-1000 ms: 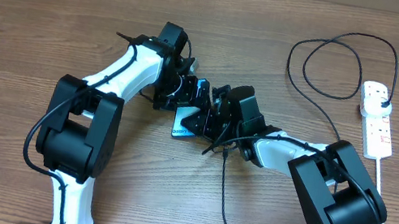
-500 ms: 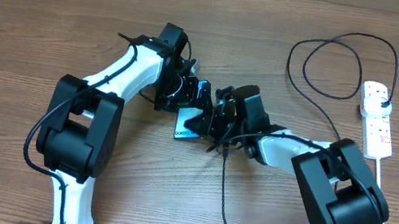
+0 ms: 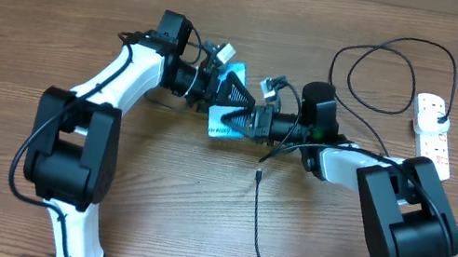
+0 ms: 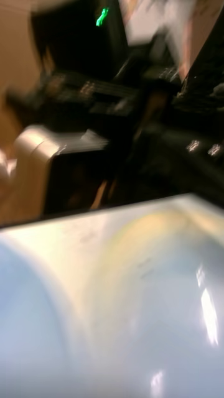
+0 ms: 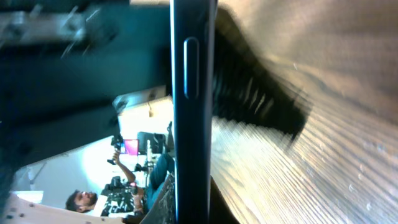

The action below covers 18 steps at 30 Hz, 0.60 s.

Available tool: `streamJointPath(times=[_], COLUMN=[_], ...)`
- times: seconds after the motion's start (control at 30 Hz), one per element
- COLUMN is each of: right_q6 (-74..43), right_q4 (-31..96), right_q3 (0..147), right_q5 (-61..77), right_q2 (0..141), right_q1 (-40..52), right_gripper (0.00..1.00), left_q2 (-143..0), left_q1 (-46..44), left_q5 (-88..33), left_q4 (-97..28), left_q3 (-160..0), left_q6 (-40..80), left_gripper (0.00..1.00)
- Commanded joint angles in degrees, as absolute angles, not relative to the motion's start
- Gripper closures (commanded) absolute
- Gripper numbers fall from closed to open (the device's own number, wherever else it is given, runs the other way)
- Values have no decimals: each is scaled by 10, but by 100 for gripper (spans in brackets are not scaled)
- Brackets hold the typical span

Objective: Plug charger to phone and switch on socket
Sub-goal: 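Lift the phone upright between both grippers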

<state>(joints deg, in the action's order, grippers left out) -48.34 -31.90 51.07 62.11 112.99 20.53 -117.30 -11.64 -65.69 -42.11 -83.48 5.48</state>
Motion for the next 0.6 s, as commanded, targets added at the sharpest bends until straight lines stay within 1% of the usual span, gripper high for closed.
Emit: streamJointPath(times=[0.0,0.07,0.2,0.43,0.57], right_q6=[-524,-538,-570,-658,-677], right_q4=[-352,-371,-426,-580,-612], right_q3=[536,536,536,536,536], right_q5=[644,644,645,665,663], right_q2=[1121,1121,1121,1121,1121], right_q1=[204,204,204,202,202], right_gripper=[96,96,96,96,96], left_q2=[-1128,-1122,-1116,-1115,-1107], left_q1=[-117,-112,-104,-70,-59], left_q5=[-851,-883,-906,-906,-906], left_q4=[-392,-377,-375,-375,-374], left_q3=[-828,-828,-828,-828,-828], left_q6=[17,17,17,20,22], left_gripper=[8,11,14,14,13])
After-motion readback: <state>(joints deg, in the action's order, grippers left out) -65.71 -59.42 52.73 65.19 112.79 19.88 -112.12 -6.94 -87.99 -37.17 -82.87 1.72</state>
